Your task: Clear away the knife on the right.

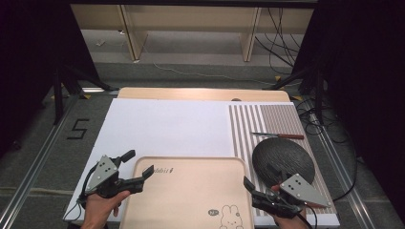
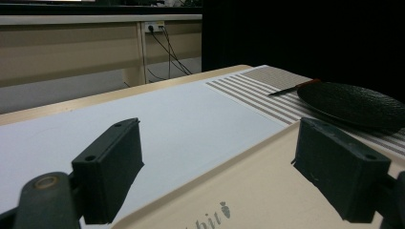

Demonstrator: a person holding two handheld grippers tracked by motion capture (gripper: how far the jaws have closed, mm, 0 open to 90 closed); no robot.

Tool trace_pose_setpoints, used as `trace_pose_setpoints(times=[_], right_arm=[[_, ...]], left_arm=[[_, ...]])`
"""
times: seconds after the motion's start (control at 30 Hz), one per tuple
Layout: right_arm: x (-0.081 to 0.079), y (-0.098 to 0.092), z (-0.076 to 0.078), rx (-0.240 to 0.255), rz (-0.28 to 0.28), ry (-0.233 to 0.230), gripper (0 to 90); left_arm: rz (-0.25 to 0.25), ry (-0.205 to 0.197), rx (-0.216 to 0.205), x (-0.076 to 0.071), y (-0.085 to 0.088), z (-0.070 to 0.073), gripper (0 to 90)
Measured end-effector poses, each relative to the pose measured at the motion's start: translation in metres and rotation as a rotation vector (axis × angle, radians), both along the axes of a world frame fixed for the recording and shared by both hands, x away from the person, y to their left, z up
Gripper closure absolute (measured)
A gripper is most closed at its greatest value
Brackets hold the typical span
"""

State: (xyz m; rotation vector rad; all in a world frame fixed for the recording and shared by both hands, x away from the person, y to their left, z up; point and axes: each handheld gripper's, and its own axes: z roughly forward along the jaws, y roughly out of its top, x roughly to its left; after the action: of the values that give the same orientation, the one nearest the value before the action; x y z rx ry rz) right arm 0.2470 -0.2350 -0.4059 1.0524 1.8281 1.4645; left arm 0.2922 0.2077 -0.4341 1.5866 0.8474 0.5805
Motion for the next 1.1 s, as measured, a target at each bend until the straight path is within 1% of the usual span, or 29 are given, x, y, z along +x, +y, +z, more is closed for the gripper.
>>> trace_pose_setpoints(times=[0.07, 0.1, 0.13, 0.27, 0.3, 0.33, 0.4, 0.43, 0.47, 0.5, 0.53, 0.57, 0.6, 0.67, 0.7, 0.73, 0.77, 0.8, 0.83, 0.87, 0.9, 0.93, 0.97, 1.03, 1.07, 1.1], right_arm=[[0.0, 0.0, 0.0, -0.004, -0.005, 0.005, 15.1], [0.0, 0.0, 0.001, 0.006, -0.002, 0.008, 15.1], [0.001, 0.0, 0.0, 0.012, -0.009, -0.008, 15.1], [0.002, -0.002, 0.002, 0.0, -0.003, -0.003, 14.9], [0.004, -0.002, 0.002, 0.002, 0.0, -0.024, 14.7], [0.003, -0.003, 0.003, -0.008, -0.001, 0.0, 14.7], [0.003, -0.004, 0.005, -0.01, 0.005, 0.002, 14.7], [0.005, -0.004, 0.005, 0.002, -0.014, -0.027, 14.5], [0.005, -0.005, 0.006, 0.003, 0.005, -0.011, 14.5], [0.008, -0.009, 0.009, -0.019, 0.005, -0.018, 14.0], [0.008, -0.009, 0.009, -0.019, 0.005, -0.018, 14.0], [0.009, -0.012, 0.012, -0.015, -0.003, -0.025, 14.0], [0.009, -0.012, 0.012, -0.015, -0.003, -0.025, 14.0], [0.014, -0.018, 0.019, -0.036, 0.003, -0.025, 14.3], [0.017, -0.02, 0.021, -0.034, 0.001, -0.053, 14.5], [0.019, -0.022, 0.023, -0.036, -0.001, -0.057, 14.4], [0.021, -0.024, 0.026, -0.05, 0.002, -0.05, 14.4], [0.021, -0.024, 0.026, -0.05, 0.002, -0.05, 14.4], [0.027, -0.026, 0.031, -0.064, 0.012, -0.055, 14.4], [0.027, -0.026, 0.031, -0.064, 0.012, -0.055, 14.4], [0.034, -0.029, 0.036, -0.08, 0.025, -0.048, 14.8], [0.034, -0.029, 0.036, -0.08, 0.025, -0.048, 14.8], [0.038, -0.031, 0.039, -0.094, 0.038, -0.029, 15.1], [0.046, -0.035, 0.045, -0.112, 0.059, -0.016, 15.0], [0.055, -0.04, 0.051, -0.131, 0.071, -0.001, 15.0], [0.055, -0.04, 0.051, -0.131, 0.071, -0.001, 15.0]], left_arm=[[-0.001, 0.001, 0.004, 0.0, 0.0, 0.0, 16.0], [0.0, 0.0, 0.007, 0.0, -0.001, 0.0, 16.0], [-0.001, 0.0, 0.007, 0.0, -0.001, 0.0, 16.0], [-0.004, 0.002, 0.003, 0.0, -0.001, 0.0, 16.0], [-0.003, 0.003, 0.002, 0.0, -0.001, 0.0, 16.0], [-0.002, 0.003, 0.001, 0.0, -0.001, 0.0, 15.9], [-0.004, 0.003, 0.0, 0.0, -0.001, -0.001, 15.9], [-0.004, 0.003, 0.0, 0.0, -0.001, -0.001, 16.0], [-0.004, 0.003, 0.001, 0.0, -0.001, 0.0, 15.9], [-0.004, 0.003, 0.001, 0.0, -0.001, 0.0, 15.8], [-0.004, 0.004, 0.0, 0.0, -0.001, 0.0, 15.8], [-0.008, 0.003, -0.004, 0.0, -0.002, -0.001, 15.8], [-0.009, 0.007, 0.002, 0.0, -0.002, -0.001, 15.8], [-0.012, 0.005, 0.006, 0.0, -0.002, -0.001, 15.8], [-0.014, 0.003, 0.007, 0.001, -0.003, -0.001, 15.8], [-0.015, 0.003, 0.007, 0.001, -0.003, -0.001, 15.8], [-0.016, 0.003, 0.008, 0.001, -0.003, -0.001, 15.8], [-0.018, 0.002, 0.011, 0.001, -0.003, -0.001, 15.8], [-0.018, 0.002, 0.012, 0.001, -0.003, -0.001, 15.8], [-0.018, 0.001, 0.012, 0.001, -0.003, -0.001, 15.8], [-0.017, 0.0, 0.01, 0.001, -0.003, -0.001, 15.8], [-0.016, -0.002, 0.009, 0.001, -0.003, -0.001, 15.8], [-0.017, -0.002, 0.012, 0.001, -0.003, -0.001, 15.8], [-0.017, -0.002, 0.016, 0.001, -0.003, -0.001, 15.8], [-0.016, -0.002, 0.014, 0.001, -0.003, -0.001, 15.8], [-0.016, -0.003, 0.013, 0.001, -0.003, -0.001, 15.8]])
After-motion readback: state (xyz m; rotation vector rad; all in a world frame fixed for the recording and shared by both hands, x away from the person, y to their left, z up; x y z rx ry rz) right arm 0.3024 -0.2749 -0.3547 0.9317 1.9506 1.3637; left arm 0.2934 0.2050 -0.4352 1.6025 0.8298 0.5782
